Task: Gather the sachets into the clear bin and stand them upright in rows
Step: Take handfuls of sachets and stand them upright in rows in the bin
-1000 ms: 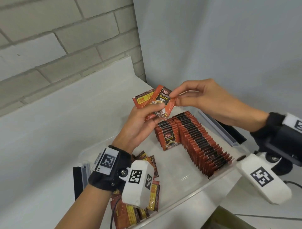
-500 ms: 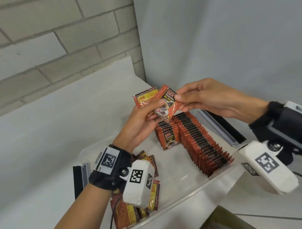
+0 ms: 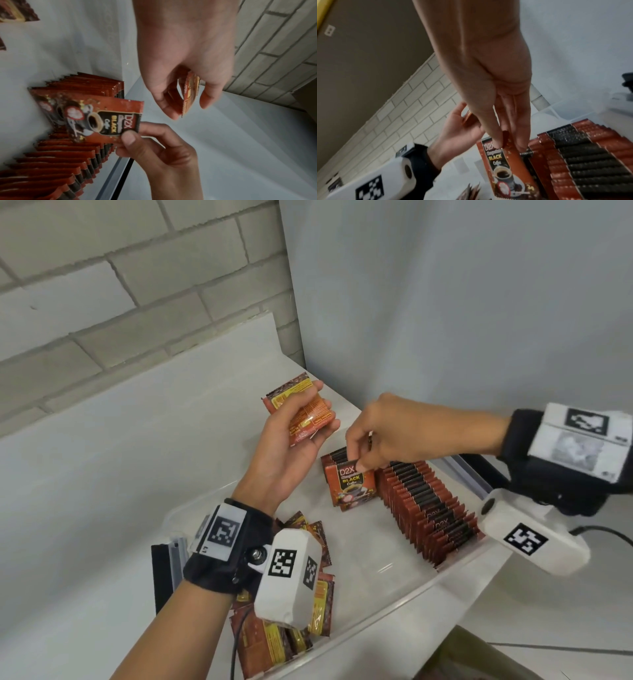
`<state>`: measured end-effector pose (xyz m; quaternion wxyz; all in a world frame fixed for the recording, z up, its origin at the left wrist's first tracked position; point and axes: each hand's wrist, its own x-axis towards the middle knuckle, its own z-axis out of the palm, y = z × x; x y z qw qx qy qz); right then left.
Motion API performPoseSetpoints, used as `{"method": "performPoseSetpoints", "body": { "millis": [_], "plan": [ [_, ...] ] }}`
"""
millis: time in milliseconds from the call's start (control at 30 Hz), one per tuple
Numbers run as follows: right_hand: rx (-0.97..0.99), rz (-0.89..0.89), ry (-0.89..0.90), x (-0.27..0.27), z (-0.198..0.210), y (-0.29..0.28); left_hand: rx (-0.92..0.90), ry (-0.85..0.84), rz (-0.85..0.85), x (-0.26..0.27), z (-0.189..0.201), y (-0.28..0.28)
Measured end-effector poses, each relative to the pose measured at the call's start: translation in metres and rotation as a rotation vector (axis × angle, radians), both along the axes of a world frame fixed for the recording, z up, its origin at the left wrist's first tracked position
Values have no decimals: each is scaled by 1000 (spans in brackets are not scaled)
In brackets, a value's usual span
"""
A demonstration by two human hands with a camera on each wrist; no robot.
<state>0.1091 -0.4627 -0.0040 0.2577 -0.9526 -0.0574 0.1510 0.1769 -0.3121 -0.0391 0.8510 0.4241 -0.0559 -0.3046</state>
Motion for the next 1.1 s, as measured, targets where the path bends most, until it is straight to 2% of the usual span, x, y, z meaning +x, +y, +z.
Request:
{"method": "performPoseSetpoints", "body": {
  "millis": [200,567,767,933,1033,1100],
  "plan": [
    [-172,65,-1,7,-15,8,-10,35,6,0,-1,0],
    [-208,99,56,10,-23,4,-35,74,11,0,-1,0],
    [-172,66,75,12,-24,-1,-39,56,-63,-1,0,1],
    [-3,-26,100,16,-13,-13,-25,-21,-83,-1,0,0],
    [215,-112,101,14,1,-24,20,-58,-87,0,-2,0],
    [399,-183,38,13,9,-30,34,-62,-106,0,-4,0]
  ]
}}
